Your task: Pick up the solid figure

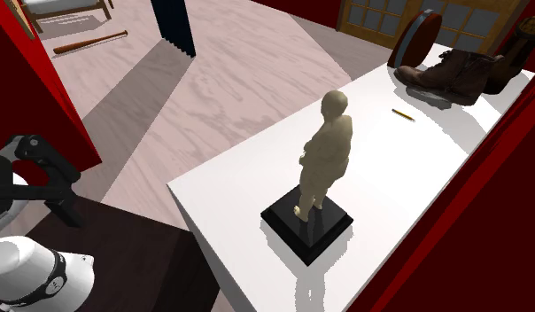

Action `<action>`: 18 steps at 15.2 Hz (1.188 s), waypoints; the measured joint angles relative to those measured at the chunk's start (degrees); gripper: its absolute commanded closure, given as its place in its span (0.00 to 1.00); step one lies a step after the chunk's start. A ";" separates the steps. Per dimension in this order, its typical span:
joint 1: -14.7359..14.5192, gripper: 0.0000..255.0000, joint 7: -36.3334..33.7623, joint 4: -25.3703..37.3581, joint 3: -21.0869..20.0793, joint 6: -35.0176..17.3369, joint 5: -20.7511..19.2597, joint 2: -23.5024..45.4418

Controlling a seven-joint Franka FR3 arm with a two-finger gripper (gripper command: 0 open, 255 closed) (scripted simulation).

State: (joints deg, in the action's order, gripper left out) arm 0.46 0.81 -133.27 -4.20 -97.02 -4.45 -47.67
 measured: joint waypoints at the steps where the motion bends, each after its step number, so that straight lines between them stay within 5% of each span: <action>1: 0.00 0.00 0.00 0.00 0.00 0.00 0.00 0.00; 18: -10.08 0.00 12.01 14.74 -0.14 -16.42 10.45 25.44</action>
State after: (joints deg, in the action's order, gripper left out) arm -9.62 12.82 -118.53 -4.33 -113.44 6.00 -22.23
